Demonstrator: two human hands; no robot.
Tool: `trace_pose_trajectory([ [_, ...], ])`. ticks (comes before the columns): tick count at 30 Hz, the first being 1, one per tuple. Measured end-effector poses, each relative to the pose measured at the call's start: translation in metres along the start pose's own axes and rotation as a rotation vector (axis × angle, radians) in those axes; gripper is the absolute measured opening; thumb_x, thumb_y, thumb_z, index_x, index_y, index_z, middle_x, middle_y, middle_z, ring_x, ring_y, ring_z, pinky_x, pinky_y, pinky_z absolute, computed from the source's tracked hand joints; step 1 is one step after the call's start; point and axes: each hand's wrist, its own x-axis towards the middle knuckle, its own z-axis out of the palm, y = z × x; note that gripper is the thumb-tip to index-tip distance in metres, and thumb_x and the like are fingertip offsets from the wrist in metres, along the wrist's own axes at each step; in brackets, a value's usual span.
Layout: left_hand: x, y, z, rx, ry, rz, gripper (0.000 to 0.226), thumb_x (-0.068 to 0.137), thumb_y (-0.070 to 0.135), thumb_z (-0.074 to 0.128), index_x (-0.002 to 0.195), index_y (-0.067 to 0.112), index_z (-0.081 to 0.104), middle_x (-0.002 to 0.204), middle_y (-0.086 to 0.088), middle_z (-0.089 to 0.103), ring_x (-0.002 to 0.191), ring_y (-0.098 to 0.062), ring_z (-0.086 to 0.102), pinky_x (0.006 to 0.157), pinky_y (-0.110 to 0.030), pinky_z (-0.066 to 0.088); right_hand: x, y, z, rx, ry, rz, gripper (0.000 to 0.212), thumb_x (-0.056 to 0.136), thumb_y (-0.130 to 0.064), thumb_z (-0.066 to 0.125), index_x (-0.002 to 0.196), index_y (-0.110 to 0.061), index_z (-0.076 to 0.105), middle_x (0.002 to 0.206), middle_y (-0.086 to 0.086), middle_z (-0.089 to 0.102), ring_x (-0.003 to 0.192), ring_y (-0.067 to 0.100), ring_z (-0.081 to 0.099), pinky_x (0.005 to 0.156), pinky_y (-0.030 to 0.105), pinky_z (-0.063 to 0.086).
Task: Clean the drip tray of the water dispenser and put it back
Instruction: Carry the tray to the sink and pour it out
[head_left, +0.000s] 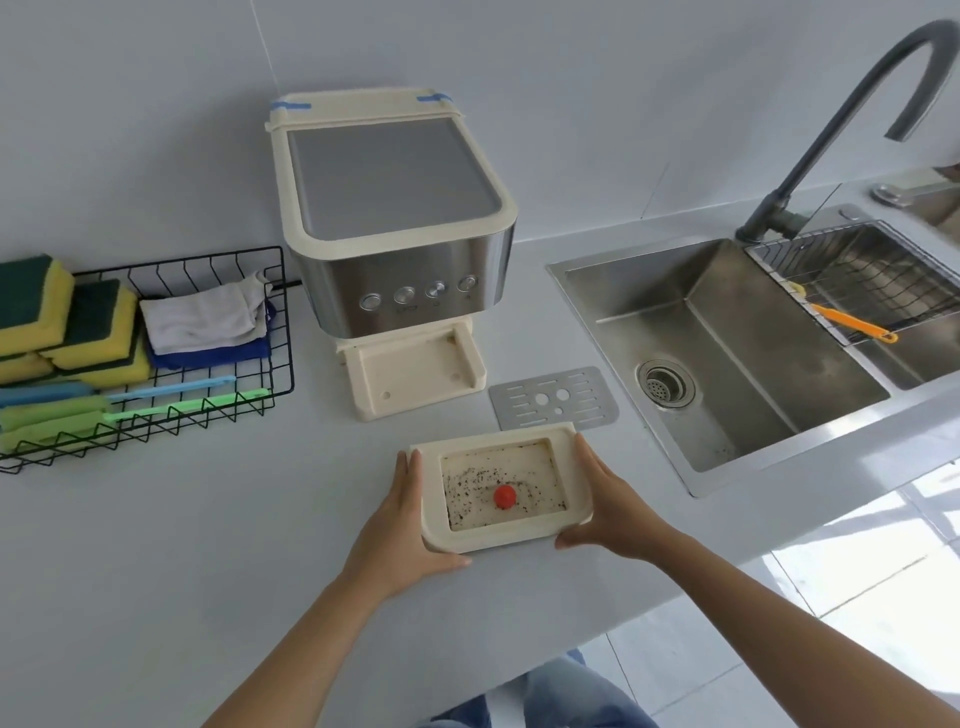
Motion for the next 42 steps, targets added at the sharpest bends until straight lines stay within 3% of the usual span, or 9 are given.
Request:
trace_pose_trajectory([
  [3, 0.014, 0.011, -0.006, 0.018, -0.022, 0.039, 0.134, 0.058, 0.049, 0.079, 0.14, 0.022, -0.023, 0.153, 0.007, -0.022, 0.138, -0.013, 0.023, 0.095, -0.019, 0.031, -0.002, 0.0, -0.013, 0.028, 0.046, 0.006, 0.126, 0.053, -0.017, 0.087, 0.138, -0.043, -0.002, 0.128, -0.026, 0.032, 0.116, 0.004, 0.04, 0.075, -0.003, 0.036],
  [6, 0.028, 0.023, -0.009, 0.041, -0.036, 0.059, 0.134, 0.058, 0.05, 0.079, 0.14, 0.021, -0.023, 0.154, 0.006, -0.021, 0.14, -0.015, 0.02, 0.099, -0.022, 0.03, -0.002, 0.002, -0.026, 0.044, 0.074, 0.028, 0.125, 0.052, -0.016, 0.087, 0.144, -0.031, 0.003, 0.137, -0.015, 0.036, 0.121, 0.009, 0.041, 0.088, 0.017, 0.039],
  [10, 0.047, 0.041, -0.009, 0.062, -0.037, 0.065, 0.134, 0.057, 0.051, 0.079, 0.141, 0.023, -0.022, 0.154, 0.006, -0.019, 0.141, -0.016, 0.019, 0.103, -0.026, 0.03, 0.001, 0.01, -0.044, 0.051, 0.097, 0.027, 0.121, 0.052, -0.017, 0.087, 0.142, -0.034, 0.007, 0.132, -0.014, 0.042, 0.116, 0.009, 0.045, 0.08, 0.011, 0.04],
  [14, 0.07, 0.061, -0.006, 0.068, -0.046, 0.061, 0.136, 0.055, 0.053, 0.079, 0.14, 0.024, -0.023, 0.155, 0.005, -0.019, 0.141, -0.017, 0.018, 0.106, -0.031, 0.031, 0.008, 0.024, -0.066, 0.073, 0.124, 0.049, 0.123, 0.051, -0.02, 0.086, 0.143, -0.032, 0.005, 0.129, -0.017, 0.042, 0.117, 0.013, 0.043, 0.095, 0.033, 0.042],
  [18, 0.093, 0.086, 0.001, 0.048, -0.034, 0.05, 0.136, 0.054, 0.051, 0.08, 0.141, 0.024, -0.02, 0.155, 0.006, -0.017, 0.142, -0.014, 0.013, 0.109, -0.029, 0.026, 0.017, 0.04, -0.096, 0.145, 0.116, 0.034, 0.117, 0.049, -0.016, 0.085, 0.139, -0.039, 0.014, 0.126, -0.014, 0.047, 0.116, 0.013, 0.047, 0.094, 0.036, 0.045],
  [24, 0.132, 0.135, 0.015, 0.006, -0.025, 0.048, 0.128, 0.05, 0.045, 0.084, 0.143, 0.022, -0.001, 0.155, 0.0, 0.014, 0.137, -0.018, 0.028, 0.107, -0.041, 0.035, 0.031, 0.071, -0.15, 0.166, 0.127, -0.025, 0.112, 0.047, -0.014, 0.085, 0.139, -0.028, 0.021, 0.126, -0.003, 0.049, 0.116, 0.018, 0.049, 0.096, 0.042, 0.045],
  [31, 0.177, 0.195, 0.042, -0.083, 0.0, 0.035, 0.121, 0.048, 0.04, 0.085, 0.141, 0.024, 0.009, 0.141, 0.009, 0.035, 0.122, -0.016, 0.045, 0.097, -0.037, 0.044, 0.049, 0.116, -0.216, 0.222, 0.087, -0.069, 0.101, 0.05, -0.004, 0.083, 0.13, -0.031, 0.029, 0.114, -0.019, 0.051, 0.107, -0.005, 0.05, 0.075, 0.008, 0.047],
  [37, 0.213, 0.234, 0.06, -0.163, -0.006, 0.043, 0.107, 0.048, 0.033, 0.085, 0.133, 0.03, 0.02, 0.124, 0.011, 0.048, 0.112, -0.013, 0.052, 0.088, -0.037, 0.051, 0.061, 0.152, -0.26, 0.316, 0.046, -0.059, 0.1, 0.055, -0.001, 0.082, 0.135, -0.025, 0.028, 0.125, -0.001, 0.051, 0.117, 0.016, 0.05, 0.09, 0.042, 0.052],
  [42, 0.236, 0.253, 0.073, -0.186, -0.028, -0.008, 0.11, 0.048, 0.036, 0.085, 0.134, 0.039, 0.015, 0.122, 0.015, 0.05, 0.11, -0.008, 0.052, 0.086, -0.029, 0.05, 0.07, 0.175, -0.286, 0.343, 0.014, -0.052, 0.092, 0.058, 0.001, 0.081, 0.132, -0.022, 0.031, 0.123, 0.004, 0.054, 0.115, 0.022, 0.052, 0.091, 0.049, 0.05],
])
